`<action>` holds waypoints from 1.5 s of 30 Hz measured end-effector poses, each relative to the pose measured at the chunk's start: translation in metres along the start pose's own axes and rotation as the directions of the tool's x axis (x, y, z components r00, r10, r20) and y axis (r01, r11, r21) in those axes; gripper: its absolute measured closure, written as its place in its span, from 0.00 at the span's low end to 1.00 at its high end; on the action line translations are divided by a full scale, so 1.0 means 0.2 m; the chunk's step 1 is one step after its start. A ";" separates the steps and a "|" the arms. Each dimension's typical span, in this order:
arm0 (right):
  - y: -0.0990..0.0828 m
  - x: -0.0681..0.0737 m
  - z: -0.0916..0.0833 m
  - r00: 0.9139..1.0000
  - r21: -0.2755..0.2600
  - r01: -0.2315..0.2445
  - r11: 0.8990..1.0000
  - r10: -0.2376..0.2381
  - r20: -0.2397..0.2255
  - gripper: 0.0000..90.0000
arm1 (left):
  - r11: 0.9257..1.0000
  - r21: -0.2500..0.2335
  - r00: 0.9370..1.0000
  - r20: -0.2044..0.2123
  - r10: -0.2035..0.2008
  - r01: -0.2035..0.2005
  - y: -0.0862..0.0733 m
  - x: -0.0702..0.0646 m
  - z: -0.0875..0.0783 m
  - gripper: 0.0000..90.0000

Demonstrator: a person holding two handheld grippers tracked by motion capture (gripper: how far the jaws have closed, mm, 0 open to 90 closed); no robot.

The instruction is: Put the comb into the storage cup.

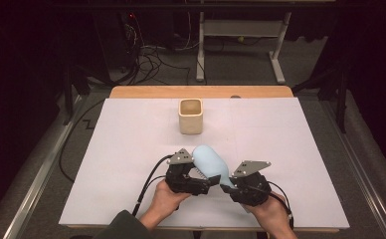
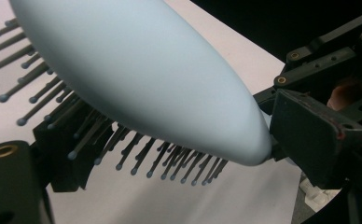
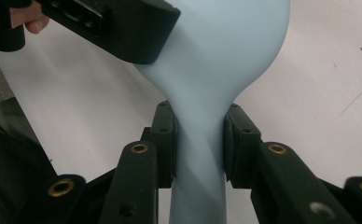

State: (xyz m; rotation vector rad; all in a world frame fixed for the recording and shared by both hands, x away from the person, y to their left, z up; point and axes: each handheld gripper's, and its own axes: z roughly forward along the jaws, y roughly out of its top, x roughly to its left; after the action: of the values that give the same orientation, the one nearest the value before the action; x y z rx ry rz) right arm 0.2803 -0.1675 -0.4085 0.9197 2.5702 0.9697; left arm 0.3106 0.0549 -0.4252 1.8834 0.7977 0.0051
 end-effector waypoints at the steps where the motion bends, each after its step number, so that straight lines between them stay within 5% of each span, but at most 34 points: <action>1: 0.00 0.00 0.00 1.000 -0.001 -0.001 1.000 0.001 0.001 0.78 | 1.000 0.003 1.000 -0.002 -0.001 0.001 0.00 0.00 0.00 0.16; 21: 0.01 0.02 0.01 0.999 0.001 0.023 1.000 -0.023 0.027 0.78 | 0.999 0.033 1.000 0.011 0.017 -0.017 0.03 -0.03 0.03 0.28; 31: 0.01 0.03 0.03 0.998 0.010 0.037 0.999 -0.037 0.041 0.78 | 0.999 0.005 0.999 0.009 0.046 -0.046 0.04 -0.06 -0.01 0.40; 45: 0.03 0.05 0.02 0.998 -0.027 0.053 0.998 -0.052 0.032 0.77 | 0.998 0.029 0.998 0.031 0.049 -0.050 0.09 -0.09 -0.08 0.50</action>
State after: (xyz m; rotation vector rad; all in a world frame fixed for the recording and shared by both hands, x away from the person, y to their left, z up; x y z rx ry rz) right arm 0.2762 -0.1553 -0.4077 0.8484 2.5350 0.9671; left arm 0.3010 0.0536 -0.3964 1.9266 0.7335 -0.0043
